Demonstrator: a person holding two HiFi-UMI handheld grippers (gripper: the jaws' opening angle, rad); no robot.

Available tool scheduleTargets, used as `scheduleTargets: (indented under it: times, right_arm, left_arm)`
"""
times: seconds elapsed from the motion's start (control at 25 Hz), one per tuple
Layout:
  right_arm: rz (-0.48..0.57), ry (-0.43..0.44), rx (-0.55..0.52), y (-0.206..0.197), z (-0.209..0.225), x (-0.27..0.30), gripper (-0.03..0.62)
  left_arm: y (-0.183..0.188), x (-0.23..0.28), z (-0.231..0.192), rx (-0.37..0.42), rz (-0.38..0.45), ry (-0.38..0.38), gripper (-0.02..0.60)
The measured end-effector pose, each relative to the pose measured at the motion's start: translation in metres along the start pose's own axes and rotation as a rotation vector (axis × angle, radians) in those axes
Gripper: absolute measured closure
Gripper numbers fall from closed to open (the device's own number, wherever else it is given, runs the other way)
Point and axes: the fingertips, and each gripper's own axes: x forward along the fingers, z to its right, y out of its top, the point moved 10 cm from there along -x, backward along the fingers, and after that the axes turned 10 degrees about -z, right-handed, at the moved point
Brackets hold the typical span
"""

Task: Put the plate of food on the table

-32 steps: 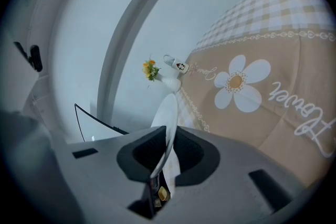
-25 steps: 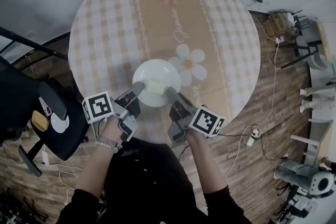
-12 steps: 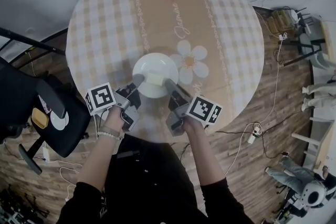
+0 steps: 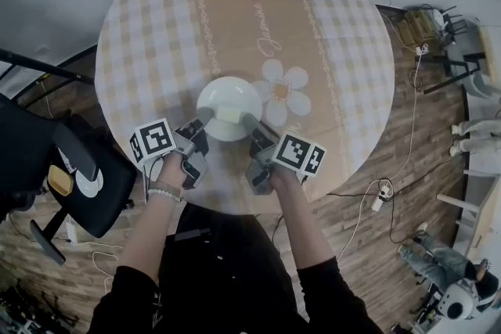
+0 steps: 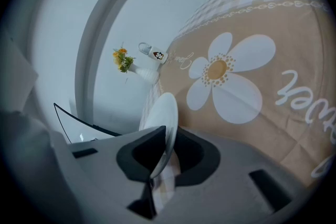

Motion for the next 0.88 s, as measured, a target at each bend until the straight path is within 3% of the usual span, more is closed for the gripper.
scheduleTargets:
  times: [0.6,0.88]
  right_arm:
    - [-0.05,-0.069,0.039,-0.002,0.017,0.012,0.557]
    - [-0.09,-0.069,0.006,-0.003,0.016,0.013,0.488]
  left_arm:
    - [0.002,0.009,-0.013,-0.009,0.002,0.069,0.566]
    - [0.002,0.012,-0.018,-0.021,0.012,0.087,0.567]
